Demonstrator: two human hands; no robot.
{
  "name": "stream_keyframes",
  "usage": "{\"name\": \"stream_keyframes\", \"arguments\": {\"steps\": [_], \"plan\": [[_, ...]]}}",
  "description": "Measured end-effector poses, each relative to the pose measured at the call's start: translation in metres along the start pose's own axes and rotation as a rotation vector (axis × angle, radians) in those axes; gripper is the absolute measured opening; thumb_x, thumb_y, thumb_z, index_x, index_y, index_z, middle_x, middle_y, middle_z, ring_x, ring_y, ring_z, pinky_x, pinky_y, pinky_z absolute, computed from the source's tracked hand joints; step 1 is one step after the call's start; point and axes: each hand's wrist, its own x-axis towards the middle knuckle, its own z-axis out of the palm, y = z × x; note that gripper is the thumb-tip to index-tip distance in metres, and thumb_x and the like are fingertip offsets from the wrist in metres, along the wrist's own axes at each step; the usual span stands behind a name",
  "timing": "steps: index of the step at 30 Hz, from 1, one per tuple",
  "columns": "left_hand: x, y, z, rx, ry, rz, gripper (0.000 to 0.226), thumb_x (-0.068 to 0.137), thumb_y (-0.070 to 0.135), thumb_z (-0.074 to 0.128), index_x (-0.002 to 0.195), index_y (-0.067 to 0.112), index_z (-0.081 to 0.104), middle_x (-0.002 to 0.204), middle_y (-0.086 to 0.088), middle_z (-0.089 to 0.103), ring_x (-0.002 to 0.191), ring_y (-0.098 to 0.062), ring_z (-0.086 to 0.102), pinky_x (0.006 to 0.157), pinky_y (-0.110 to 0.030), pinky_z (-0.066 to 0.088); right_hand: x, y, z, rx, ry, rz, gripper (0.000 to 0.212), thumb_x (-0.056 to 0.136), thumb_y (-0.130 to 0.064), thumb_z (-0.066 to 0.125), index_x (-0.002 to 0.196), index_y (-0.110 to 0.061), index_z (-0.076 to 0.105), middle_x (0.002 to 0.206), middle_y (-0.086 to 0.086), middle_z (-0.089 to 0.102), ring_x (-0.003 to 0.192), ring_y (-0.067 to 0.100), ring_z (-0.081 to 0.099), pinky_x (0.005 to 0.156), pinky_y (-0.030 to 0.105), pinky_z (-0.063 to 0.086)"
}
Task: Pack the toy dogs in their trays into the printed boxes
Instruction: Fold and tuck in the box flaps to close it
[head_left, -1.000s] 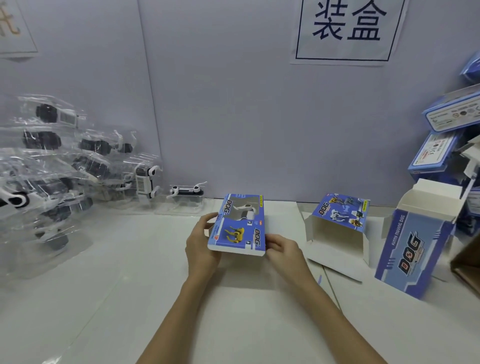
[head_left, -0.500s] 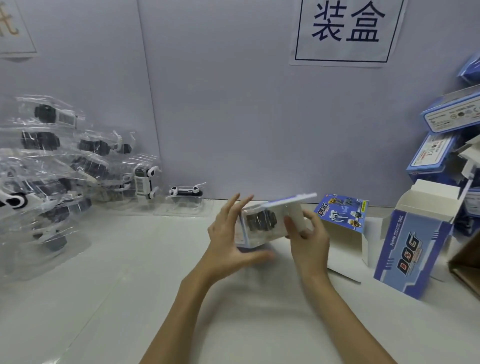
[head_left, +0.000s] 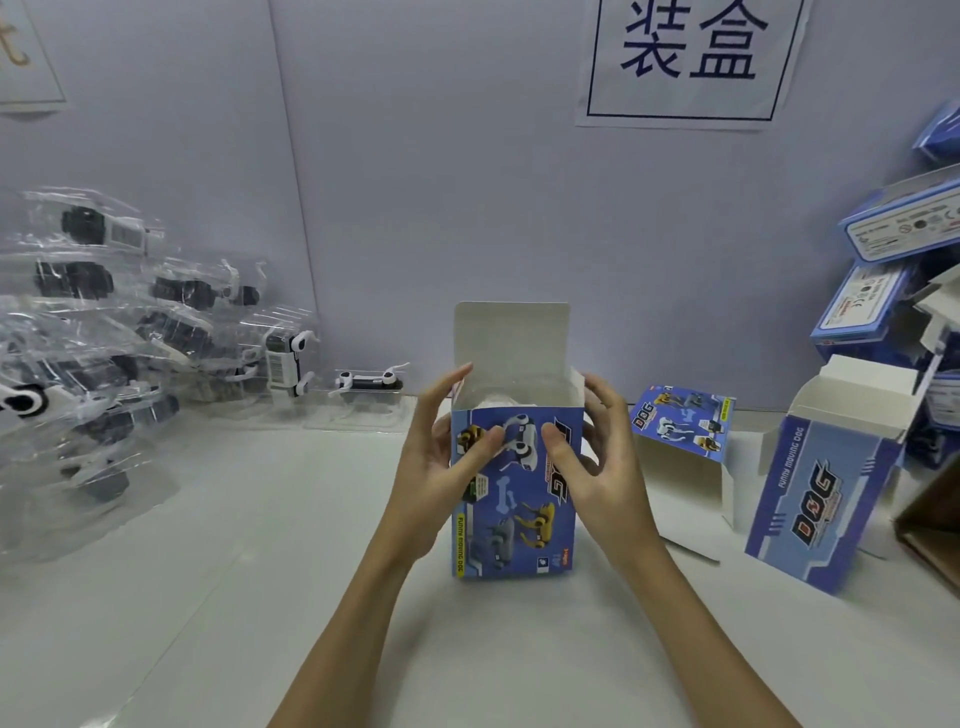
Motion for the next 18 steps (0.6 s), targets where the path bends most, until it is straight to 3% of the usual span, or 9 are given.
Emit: {"name": "stream_keyframes", "arguments": {"steps": [3,5,7,9,12,14,16,18], "plan": [[-0.0012,-0.0019,-0.0013,0.072,-0.031,-0.024,0.059,0.093,0.042,0.075,0.146,0.046,0.049,0.153,0.016,0.048,0.132,-0.026,0.061,0.092,-0.046,0.062,-0.0003,0.0021,-0.0005,-0.1,-0.003,-0.045,0.06,0.093,-0.042,0.07,0.148,-0.045,0.047,0.145,-0.02,0.055,0.131,0.011,0.059,0.098,0.035,0.059],[-0.0011,-0.0023,-0.0025,0.175,-0.004,0.009,0.043,0.094,0.04,0.071,0.134,0.046,0.058,0.152,0.021,0.044,0.143,-0.02,0.05,0.095,-0.048,0.061,-0.0006,0.0031,-0.0003,-0.193,0.003,-0.084,0.052,0.093,-0.047,0.068,0.143,-0.046,0.053,0.144,-0.016,0.05,0.13,0.01,0.057,0.097,0.028,0.058],[-0.0014,-0.0022,-0.0021,0.242,0.02,0.035,0.028,0.092,0.039,0.071,0.118,0.045,0.063,0.14,0.035,0.046,0.146,-0.011,0.043,0.094,-0.043,0.06,-0.0003,0.0013,0.0004,-0.236,0.015,-0.118,0.035,0.093,-0.052,0.066,0.127,-0.042,0.063,0.138,-0.011,0.05,0.128,0.004,0.056,0.096,0.035,0.059],[-0.0007,-0.0024,-0.0005,0.249,0.04,0.052,0.018,0.09,0.035,0.072,0.106,0.035,0.064,0.129,0.042,0.047,0.14,0.001,0.045,0.089,-0.027,0.059,0.0013,-0.0011,0.0019,-0.234,0.036,-0.124,0.023,0.094,-0.052,0.063,0.111,-0.037,0.066,0.133,-0.011,0.052,0.129,0.002,0.053,0.095,0.045,0.059],[0.0,-0.0017,0.001,0.272,0.066,0.09,0.013,0.092,0.032,0.069,0.1,0.024,0.064,0.125,0.038,0.051,0.133,0.016,0.042,0.088,-0.005,0.047,0.0022,-0.0031,0.0073,-0.205,0.065,-0.11,0.023,0.095,-0.049,0.059,0.106,-0.03,0.067,0.134,-0.012,0.057,0.138,0.004,0.048,0.096,0.053,0.057],[0.0004,0.0012,0.0018,0.195,0.086,0.074,0.018,0.094,0.037,0.067,0.106,0.023,0.068,0.128,0.03,0.055,0.133,0.009,0.049,0.085,-0.011,0.053,0.0015,-0.0037,0.0086,-0.169,0.077,-0.095,0.03,0.094,-0.049,0.06,0.112,-0.027,0.068,0.139,-0.012,0.057,0.139,0.007,0.05,0.099,0.052,0.056],[0.0006,0.0049,0.002,0.092,0.109,0.027,0.028,0.092,0.049,0.067,0.11,0.027,0.073,0.132,0.024,0.057,0.13,-0.008,0.059,0.081,-0.027,0.061,0.0002,-0.0043,0.0062,-0.135,0.076,-0.075,0.031,0.093,-0.049,0.062,0.117,-0.03,0.068,0.142,-0.015,0.056,0.134,0.01,0.056,0.102,0.05,0.056],[0.001,0.0069,0.0018,0.068,0.117,-0.008,0.027,0.088,0.055,0.069,0.104,0.034,0.075,0.134,0.026,0.057,0.135,-0.019,0.057,0.082,-0.038,0.063,-0.0005,-0.0054,0.0035,-0.108,0.066,-0.053,0.031,0.092,-0.048,0.065,0.119,-0.032,0.069,0.144,-0.015,0.056,0.13,0.011,0.06,0.101,0.049,0.057]]}}
